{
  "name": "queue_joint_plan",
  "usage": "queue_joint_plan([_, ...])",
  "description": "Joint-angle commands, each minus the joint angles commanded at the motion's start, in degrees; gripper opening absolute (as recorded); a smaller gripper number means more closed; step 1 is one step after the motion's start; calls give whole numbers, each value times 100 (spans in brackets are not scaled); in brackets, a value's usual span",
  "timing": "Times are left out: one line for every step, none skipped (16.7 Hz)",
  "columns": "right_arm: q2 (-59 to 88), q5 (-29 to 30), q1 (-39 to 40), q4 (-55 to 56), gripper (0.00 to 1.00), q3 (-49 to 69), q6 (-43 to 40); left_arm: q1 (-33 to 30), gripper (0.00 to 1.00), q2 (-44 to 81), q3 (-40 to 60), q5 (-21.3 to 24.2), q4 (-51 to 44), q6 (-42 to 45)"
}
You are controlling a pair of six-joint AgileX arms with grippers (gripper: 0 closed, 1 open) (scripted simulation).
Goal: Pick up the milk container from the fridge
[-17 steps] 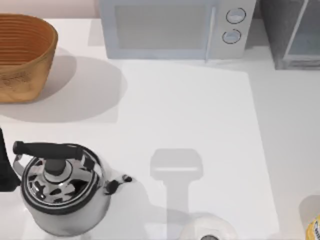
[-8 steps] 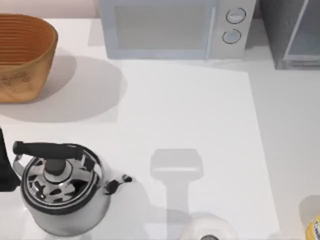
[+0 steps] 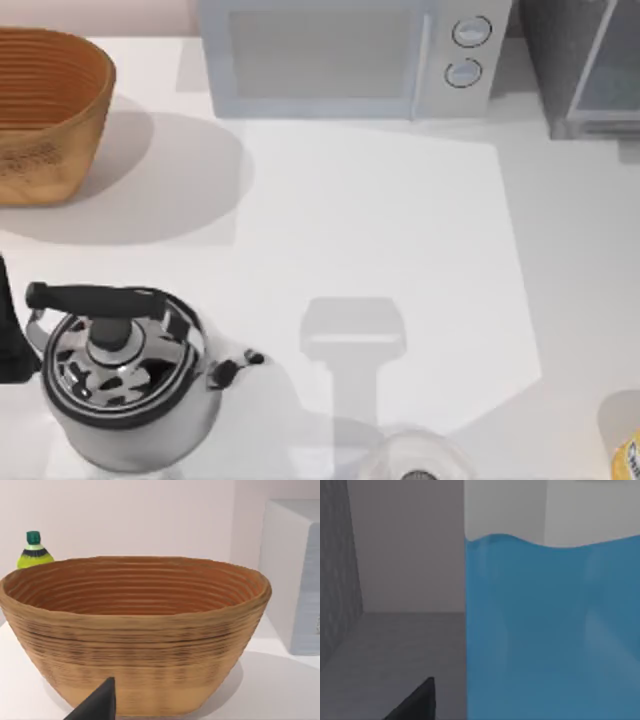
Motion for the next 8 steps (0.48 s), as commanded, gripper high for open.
queue_joint_plan([30,41,39,-65,100,76,-3,0,100,0,0,0,0,0])
queue_joint_plan([36,50,47,-79,100,91,-4,0,100,0,0,0,0,0])
queue_joint_plan([36,50,47,-79,100,91,-4,0,100,0,0,0,0,0])
queue_joint_plan([36,50,47,-79,100,91,-4,0,100,0,0,0,0,0])
queue_joint_plan([5,37,19,-63,100,71,-2,0,100,0,0,0,0,0])
queue_joint_plan([21,38,23,-75,100,90,-2,0,100,0,0,0,0,0])
queue_joint_plan([79,46,36,-118,100,166,-3,0,100,0,0,0,0,0])
queue_joint_plan([165,61,55,-186,100,302,-5,0,100,0,0,0,0,0])
